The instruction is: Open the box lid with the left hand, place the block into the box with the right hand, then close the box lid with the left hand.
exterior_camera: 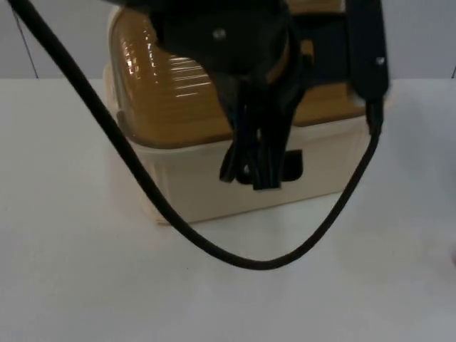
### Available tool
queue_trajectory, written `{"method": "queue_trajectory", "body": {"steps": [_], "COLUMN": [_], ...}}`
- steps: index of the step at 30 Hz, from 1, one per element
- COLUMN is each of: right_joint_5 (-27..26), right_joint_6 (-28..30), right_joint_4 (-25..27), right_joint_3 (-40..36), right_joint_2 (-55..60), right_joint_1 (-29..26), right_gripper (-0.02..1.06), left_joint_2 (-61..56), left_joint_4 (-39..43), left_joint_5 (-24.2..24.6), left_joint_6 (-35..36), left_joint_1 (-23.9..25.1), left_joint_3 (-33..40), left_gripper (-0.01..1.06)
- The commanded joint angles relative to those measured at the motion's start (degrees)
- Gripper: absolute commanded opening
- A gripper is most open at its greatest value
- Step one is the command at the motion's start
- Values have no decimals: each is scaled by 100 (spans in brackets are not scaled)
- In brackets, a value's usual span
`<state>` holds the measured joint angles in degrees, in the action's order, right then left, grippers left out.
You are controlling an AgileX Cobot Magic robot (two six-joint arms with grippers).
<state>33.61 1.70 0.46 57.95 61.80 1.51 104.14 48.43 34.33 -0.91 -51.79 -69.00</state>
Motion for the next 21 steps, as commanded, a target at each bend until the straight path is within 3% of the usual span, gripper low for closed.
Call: {"method": "queue_trajectory", "body": {"steps": [1, 10, 11, 15, 21], "right_joint_5": [-1, -1, -1, 13, -13], "right_joint_6": [77, 108, 108, 108, 108], "right_joint_4": [-46, -131, -131, -181, -181], "right_joint_3": [45, 45, 45, 45, 45], "right_joint_2": [-8, -8, -8, -8, -8], "right_joint_1": [-29, -29, -29, -29, -29], "right_gripper": [105, 105, 105, 105, 105], "left_joint_2": [99, 164, 164, 142, 96], "left_joint_4": [570, 2418, 2418, 4100, 4829], "left_joint_5": [260, 186, 186, -86, -552], "left_joint_6": [640, 2785, 2785, 4278, 5136], "left_joint_1": [-88, -636, -636, -753, -753], "left_joint_3": [-36, 51, 51, 841, 1330], "left_gripper": [105, 105, 105, 105, 105]}}
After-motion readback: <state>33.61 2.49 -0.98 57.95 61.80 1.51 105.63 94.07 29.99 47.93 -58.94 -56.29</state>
